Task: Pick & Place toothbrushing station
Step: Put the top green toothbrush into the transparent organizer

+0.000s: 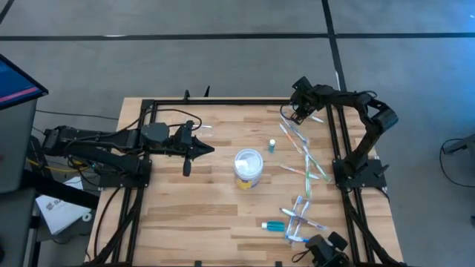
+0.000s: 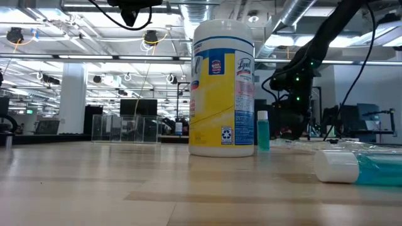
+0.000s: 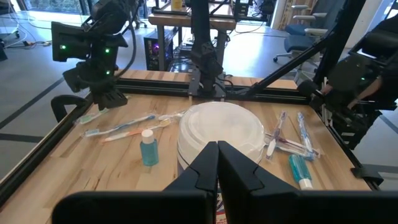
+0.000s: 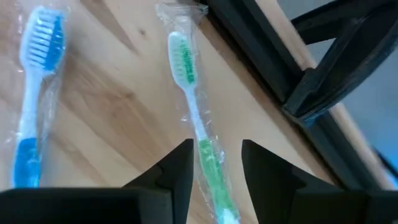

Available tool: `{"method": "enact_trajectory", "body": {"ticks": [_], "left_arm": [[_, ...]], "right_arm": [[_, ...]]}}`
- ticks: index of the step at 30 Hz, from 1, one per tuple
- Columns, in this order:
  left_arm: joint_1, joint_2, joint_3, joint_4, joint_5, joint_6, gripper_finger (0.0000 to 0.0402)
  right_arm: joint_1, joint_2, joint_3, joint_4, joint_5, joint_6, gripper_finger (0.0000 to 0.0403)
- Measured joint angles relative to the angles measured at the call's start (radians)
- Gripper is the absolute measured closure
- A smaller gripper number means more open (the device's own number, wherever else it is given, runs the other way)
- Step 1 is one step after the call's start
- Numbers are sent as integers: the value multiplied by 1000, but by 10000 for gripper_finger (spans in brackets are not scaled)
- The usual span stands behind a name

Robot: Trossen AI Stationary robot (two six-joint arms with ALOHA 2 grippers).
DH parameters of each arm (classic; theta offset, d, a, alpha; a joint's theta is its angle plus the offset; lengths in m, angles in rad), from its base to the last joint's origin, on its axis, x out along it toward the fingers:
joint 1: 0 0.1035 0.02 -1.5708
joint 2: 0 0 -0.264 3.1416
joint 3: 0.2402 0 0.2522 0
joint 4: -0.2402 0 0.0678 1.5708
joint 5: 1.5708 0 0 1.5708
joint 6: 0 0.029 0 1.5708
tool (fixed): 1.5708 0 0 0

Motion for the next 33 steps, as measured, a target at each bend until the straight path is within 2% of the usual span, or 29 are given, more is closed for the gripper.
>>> {"method": "enact_trajectory", "body": {"ticks": [8,11,18,22,29,33], "left_arm": [[0,0,0,0,0,0,402],[0,0,0,0,0,0,402],[0,0,0,1,0,0,402],[0,0,0,1,0,0,402],[0,0,0,1,0,0,402],[0,0,0,1,0,0,402]], "right_arm": [[-36,1,0,2,-29,-22,269],[-37,16,0,6,-72,-34,269],[-36,68,1,13,-73,-52,280],[-33,74,3,10,-77,-57,306],[-15,68,10,-1,-73,-60,391],[-4,67,16,-2,-81,-57,385]]}}
